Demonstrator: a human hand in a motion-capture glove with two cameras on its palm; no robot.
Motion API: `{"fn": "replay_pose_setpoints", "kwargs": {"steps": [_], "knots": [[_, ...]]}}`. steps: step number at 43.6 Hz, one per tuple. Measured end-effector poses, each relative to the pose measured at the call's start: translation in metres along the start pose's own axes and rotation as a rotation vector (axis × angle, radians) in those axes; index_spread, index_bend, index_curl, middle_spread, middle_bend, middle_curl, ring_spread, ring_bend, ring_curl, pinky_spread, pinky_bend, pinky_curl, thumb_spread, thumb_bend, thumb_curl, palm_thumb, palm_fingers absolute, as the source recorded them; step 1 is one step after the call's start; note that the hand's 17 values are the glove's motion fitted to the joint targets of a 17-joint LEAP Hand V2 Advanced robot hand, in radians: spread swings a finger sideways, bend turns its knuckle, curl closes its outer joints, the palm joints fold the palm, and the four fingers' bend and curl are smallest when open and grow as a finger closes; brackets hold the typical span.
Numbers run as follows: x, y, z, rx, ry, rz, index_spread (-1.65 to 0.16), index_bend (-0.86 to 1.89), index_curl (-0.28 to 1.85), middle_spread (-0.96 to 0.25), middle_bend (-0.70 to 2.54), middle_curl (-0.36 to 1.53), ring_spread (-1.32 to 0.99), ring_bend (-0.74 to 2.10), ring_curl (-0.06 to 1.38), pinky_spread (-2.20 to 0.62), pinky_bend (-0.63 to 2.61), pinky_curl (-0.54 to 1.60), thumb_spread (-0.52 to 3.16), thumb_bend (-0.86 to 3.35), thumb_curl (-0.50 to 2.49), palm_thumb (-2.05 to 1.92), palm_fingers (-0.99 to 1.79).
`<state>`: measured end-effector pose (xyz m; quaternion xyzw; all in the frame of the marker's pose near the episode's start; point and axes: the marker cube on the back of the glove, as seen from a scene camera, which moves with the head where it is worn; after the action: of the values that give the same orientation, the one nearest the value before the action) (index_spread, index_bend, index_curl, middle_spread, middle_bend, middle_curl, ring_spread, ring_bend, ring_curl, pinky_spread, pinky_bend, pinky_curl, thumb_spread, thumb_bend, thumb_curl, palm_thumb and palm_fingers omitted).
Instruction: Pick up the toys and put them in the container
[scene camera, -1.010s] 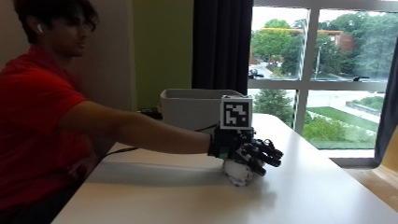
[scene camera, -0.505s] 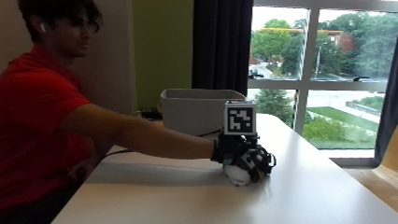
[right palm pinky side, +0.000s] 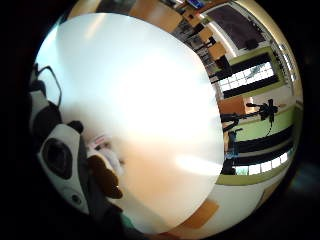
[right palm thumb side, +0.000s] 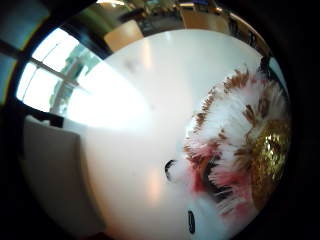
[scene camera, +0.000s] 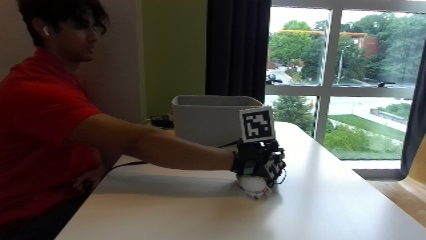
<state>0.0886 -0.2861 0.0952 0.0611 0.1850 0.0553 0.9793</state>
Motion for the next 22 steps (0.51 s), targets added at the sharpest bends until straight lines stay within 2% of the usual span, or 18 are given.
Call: {"fn": "replay_pose_setpoints", "kwargs": {"steps": [9,13,18,22], "knots": [[0.004,-0.002,0.001,-0.011,0.045,0.039,-0.43,0.53,0.45,-0.4,0.97,0.68,-0.38,1.29,0.54,-0.45,0.88,0.38,0.66,0.1,0.67,0.59,1.32],[-0.001,0.002,-0.004,-0.028,-0.042,0.004,-0.42,0.63,0.51,-0.38,1.03,0.72,-0.37,1.31,0.55,-0.44,0.89,0.4,0.61,0.1,0.7,0.6,1.3],[-0.012,0.005,-0.021,-0.028,-0.171,0.058,-0.41,0.72,0.59,-0.36,1.08,0.75,-0.36,1.34,0.56,-0.44,0.92,0.42,0.56,0.09,0.74,0.6,1.27],[-0.02,0.009,-0.04,-0.022,-0.141,0.056,-0.4,0.78,0.64,-0.34,1.12,0.77,-0.35,1.36,0.57,-0.44,0.93,0.43,0.52,0.07,0.77,0.6,1.24]]}}
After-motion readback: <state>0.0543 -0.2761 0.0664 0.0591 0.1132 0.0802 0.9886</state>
